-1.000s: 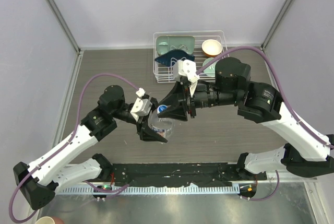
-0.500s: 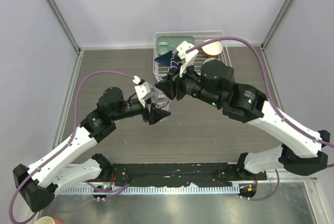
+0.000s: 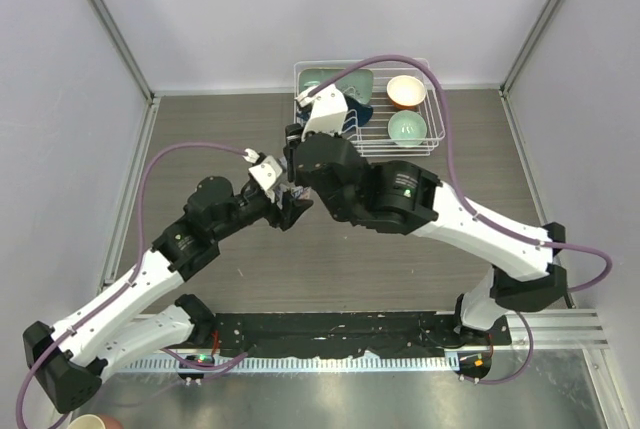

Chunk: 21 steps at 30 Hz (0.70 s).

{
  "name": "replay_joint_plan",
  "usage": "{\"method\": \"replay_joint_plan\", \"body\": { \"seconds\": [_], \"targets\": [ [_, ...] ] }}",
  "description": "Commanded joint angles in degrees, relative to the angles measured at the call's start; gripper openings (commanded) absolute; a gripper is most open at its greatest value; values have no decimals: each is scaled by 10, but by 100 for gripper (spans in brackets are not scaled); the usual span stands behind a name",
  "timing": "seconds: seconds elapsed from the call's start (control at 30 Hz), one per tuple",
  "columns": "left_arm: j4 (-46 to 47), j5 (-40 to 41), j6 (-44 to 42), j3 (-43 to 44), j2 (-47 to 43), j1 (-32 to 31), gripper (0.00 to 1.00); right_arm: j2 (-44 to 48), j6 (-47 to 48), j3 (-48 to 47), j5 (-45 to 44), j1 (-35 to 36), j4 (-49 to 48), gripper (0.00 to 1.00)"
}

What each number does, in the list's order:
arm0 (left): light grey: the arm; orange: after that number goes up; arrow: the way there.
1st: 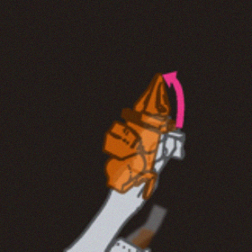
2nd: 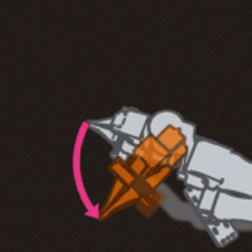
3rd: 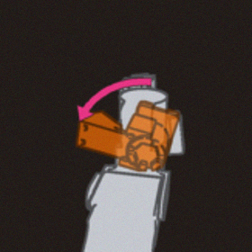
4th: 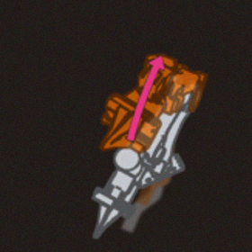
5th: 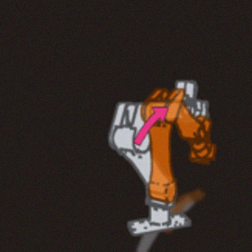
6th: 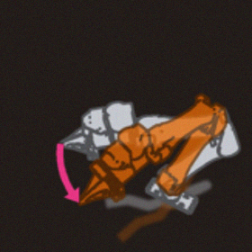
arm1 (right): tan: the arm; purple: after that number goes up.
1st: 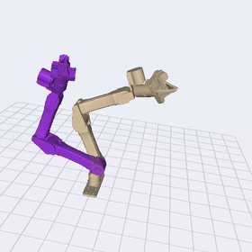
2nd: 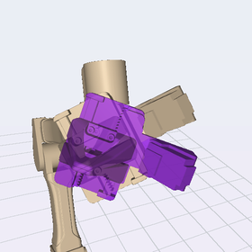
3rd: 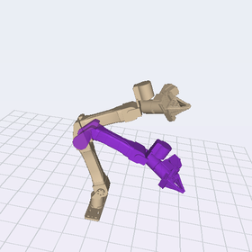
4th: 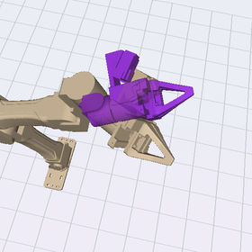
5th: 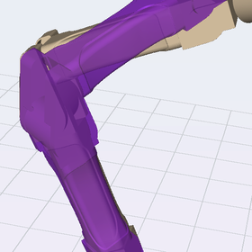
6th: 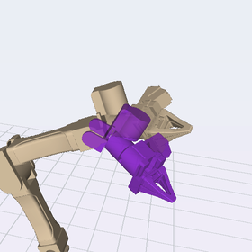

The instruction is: Screw on the bottle caps

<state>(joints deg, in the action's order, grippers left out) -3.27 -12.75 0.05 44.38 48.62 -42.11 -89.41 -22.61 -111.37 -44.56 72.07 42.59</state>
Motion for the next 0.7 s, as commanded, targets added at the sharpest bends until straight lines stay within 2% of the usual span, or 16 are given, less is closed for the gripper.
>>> {"method": "replay_joint_plan", "body": {
  "seconds": [0.0, 0.07, 0.1, 0.13, 0.17, 0.2, 0.3, 0.37, 0.43, 0.67],
  "targets": [
    [135, 37, -31, 10, -41, -4, 0, -70, -75, -60, -153, 13, 162, 1],
    [134, 38, -36, 3, -45, -5, 0, -78, -79, -71, -146, 15, 147, 1],
    [132, 38, -36, 1, -47, -5, 0, -75, -76, -72, -142, 15, 139, 7],
    [127, 39, -36, -3, -48, -5, 0, -71, -70, -75, -136, 15, 129, 17],
    [124, 41, -31, -4, -49, -6, 0, -54, -59, -76, -134, 15, 105, 22],
    [121, 47, -27, -6, -52, -6, 0, -46, -53, -84, -129, 15, 95, 35],
    [109, 47, -3, -15, -56, -6, 0, -6, -22, -99, -83, 15, 44, 56],
    [101, 35, 26, -20, -54, -5, 0, 27, -7, -94, -28, 15, 6, 62],
    [99, -17, 38, -24, -55, -6, 0, 51, 18, -66, 16, 15, -19, 69],
    [81, -173, 79, -9, -38, -6, 1, 150, 101, 56, 168, 15, -104, 71]
  ]
}}
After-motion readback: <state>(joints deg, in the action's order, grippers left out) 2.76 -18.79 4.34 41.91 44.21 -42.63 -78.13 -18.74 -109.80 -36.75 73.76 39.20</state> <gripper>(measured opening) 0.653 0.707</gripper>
